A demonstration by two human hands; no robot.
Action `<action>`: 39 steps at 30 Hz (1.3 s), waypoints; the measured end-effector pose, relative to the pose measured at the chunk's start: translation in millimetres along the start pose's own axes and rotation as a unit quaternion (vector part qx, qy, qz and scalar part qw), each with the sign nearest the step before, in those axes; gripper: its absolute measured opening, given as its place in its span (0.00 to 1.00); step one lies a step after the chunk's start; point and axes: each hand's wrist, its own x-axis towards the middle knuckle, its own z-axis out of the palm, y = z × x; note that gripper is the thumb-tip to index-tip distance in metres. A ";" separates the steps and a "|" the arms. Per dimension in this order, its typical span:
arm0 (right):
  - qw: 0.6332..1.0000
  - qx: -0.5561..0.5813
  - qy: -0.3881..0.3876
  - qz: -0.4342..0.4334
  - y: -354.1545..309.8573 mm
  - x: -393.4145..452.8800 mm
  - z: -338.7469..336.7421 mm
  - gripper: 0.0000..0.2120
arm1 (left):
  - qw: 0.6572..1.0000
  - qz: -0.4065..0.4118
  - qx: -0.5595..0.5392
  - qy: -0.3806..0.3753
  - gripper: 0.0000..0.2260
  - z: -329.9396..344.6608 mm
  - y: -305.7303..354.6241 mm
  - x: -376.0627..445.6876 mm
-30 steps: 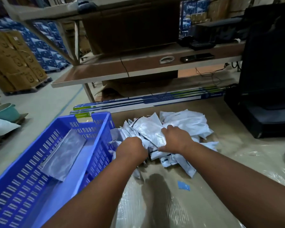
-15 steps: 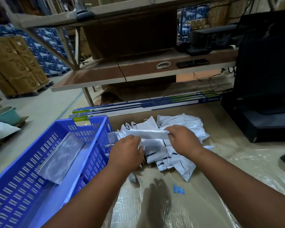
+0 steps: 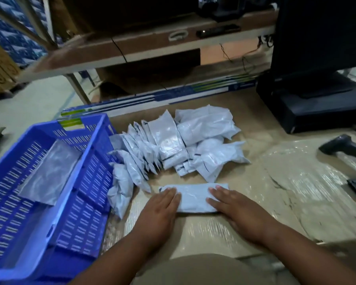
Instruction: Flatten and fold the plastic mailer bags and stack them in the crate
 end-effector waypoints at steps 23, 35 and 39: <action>0.893 0.319 0.138 0.285 -32.2 -7.2 -54.7 0.10 | 0.891 -0.340 -0.294 0.061 0.07 -68.4 16.0 -20.8; 0.982 -0.025 0.030 0.186 -57.9 -2.2 -9.9 0.31 | 0.978 -0.181 -0.061 0.088 0.16 -41.9 42.3 -19.4; 0.978 -0.014 -0.086 0.187 -60.7 5.0 7.8 0.39 | 0.997 -0.063 -0.017 0.049 0.18 -19.2 72.3 -3.5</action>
